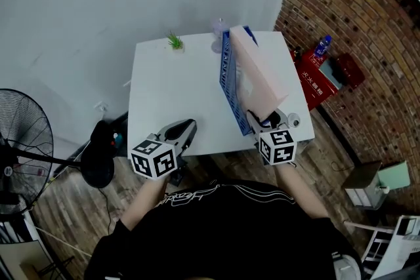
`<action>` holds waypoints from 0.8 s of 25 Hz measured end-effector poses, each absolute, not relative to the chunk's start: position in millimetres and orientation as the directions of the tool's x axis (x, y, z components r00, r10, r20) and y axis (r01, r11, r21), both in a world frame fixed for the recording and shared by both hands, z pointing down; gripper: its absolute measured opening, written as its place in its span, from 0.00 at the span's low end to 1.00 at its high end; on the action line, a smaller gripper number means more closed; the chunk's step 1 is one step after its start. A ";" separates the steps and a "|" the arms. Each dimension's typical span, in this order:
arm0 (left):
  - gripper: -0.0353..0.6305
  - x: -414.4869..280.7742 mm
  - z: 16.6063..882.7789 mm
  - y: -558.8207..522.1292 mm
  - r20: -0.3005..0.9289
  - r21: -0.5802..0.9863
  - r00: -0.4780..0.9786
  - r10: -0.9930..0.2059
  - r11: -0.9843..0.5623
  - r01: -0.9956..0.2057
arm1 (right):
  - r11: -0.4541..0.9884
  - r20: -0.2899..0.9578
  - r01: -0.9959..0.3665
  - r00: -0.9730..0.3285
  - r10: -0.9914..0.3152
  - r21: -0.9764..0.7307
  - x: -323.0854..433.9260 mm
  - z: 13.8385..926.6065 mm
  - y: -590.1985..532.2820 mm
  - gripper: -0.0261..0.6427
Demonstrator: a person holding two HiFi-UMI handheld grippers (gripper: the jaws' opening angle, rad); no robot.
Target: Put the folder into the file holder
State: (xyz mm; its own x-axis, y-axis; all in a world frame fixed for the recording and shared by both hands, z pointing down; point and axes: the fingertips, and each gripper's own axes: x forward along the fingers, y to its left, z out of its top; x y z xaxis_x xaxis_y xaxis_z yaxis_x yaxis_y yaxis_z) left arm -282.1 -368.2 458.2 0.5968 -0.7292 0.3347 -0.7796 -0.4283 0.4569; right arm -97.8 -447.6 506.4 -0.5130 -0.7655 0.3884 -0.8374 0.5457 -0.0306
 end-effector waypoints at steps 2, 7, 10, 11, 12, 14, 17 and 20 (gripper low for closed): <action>0.12 -278.3 457.0 -367.3 0.332 0.457 0.594 -0.733 -0.426 -0.781 | 0.566 0.397 -0.823 -0.533 -0.747 -0.039 -97.6 507.4 -445.2 0.47; 0.12 -262.8 453.1 -361.1 0.333 0.456 0.585 -0.739 -0.417 -0.786 | 0.611 0.383 -0.789 -0.583 -0.717 -0.057 -87.1 494.7 -434.3 0.55; 0.12 -251.4 448.8 -356.5 0.334 0.452 0.579 -0.744 -0.413 -0.791 | 0.633 0.367 -0.770 -0.614 -0.699 -0.080 -78.4 481.7 -425.3 0.49; 0.12 -247.5 446.3 -355.0 0.333 0.450 0.577 -0.745 -0.412 -0.792 | 0.641 0.363 -0.764 -0.621 -0.694 -0.082 -75.7 476.9 -422.1 0.46; 0.12 -243.6 443.2 -353.0 0.331 0.447 0.576 -0.747 -0.413 -0.793 | 0.648 0.358 -0.758 -0.628 -0.691 -0.080 -73.0 471.9 -418.6 0.44; 0.12 -236.0 435.6 -348.2 0.326 0.439 0.573 -0.752 -0.416 -0.796 | 0.663 0.342 -0.744 -0.646 -0.683 -0.082 -68.1 460.5 -411.2 0.36; 0.12 -226.2 423.3 -341.8 0.315 0.422 0.565 -0.763 -0.420 -0.803 | 0.688 0.298 -0.717 -0.685 -0.665 -0.111 -63.2 441.3 -401.0 0.24; 0.12 -216.3 416.2 -334.8 0.304 0.415 0.558 -0.772 -0.420 -0.807 | 0.715 0.252 -0.688 -0.719 -0.648 -0.125 -59.6 425.8 -390.9 0.08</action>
